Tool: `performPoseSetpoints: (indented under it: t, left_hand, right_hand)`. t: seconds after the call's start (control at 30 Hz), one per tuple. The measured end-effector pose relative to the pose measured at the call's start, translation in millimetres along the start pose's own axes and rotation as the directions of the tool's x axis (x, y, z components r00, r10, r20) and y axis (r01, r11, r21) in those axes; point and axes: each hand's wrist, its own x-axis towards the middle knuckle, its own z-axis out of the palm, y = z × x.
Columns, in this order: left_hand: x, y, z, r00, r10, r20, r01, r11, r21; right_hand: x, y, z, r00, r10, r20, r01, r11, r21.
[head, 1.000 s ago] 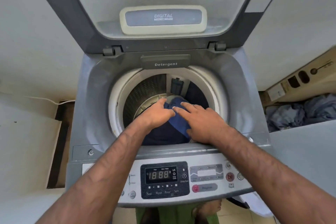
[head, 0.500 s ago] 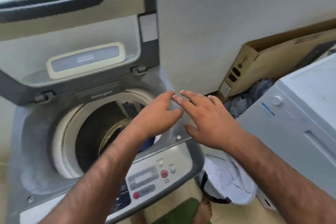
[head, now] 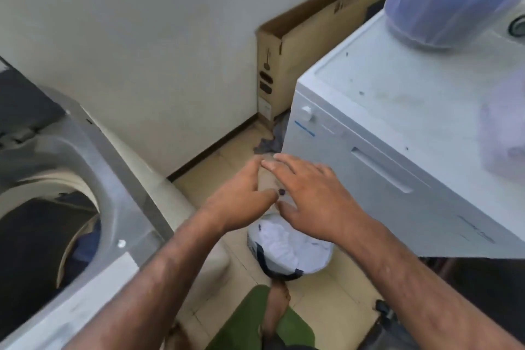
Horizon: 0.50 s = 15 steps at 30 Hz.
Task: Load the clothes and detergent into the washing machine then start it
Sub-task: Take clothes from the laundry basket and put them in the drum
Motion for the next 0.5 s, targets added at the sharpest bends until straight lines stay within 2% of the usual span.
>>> performPoseSetpoints:
  t: [0.1,0.2,0.37,0.5]
  left_hand:
    - [36.1,-29.5,48.1,0.990,-0.089,0.109,0.088,0.996,0.011]
    - [75.2,-78.3,106.1,0.958,-0.201,0.204,0.204,0.979,0.009]
    - [155.0,-176.5,220.4,0.878,-0.337,0.341,0.347,0.937,0.033]
    - [223.0,-244.3,300.3,0.836,-0.380,0.396,0.394,0.918,0.047]
  right_hand:
    - [-4.5,47.0,49.9,0.989,0.069,0.131,-0.073,0.997,0.031]
    - [-5.5,94.5,126.6,0.942,0.153,0.298,-0.181,0.981,0.068]
    - [0.5,161.6,286.6,0.796,0.223,0.562,-0.321,0.944,0.080]
    - [19.8,202.9,406.6,0.705,0.244,0.666,-0.416,0.903,0.109]
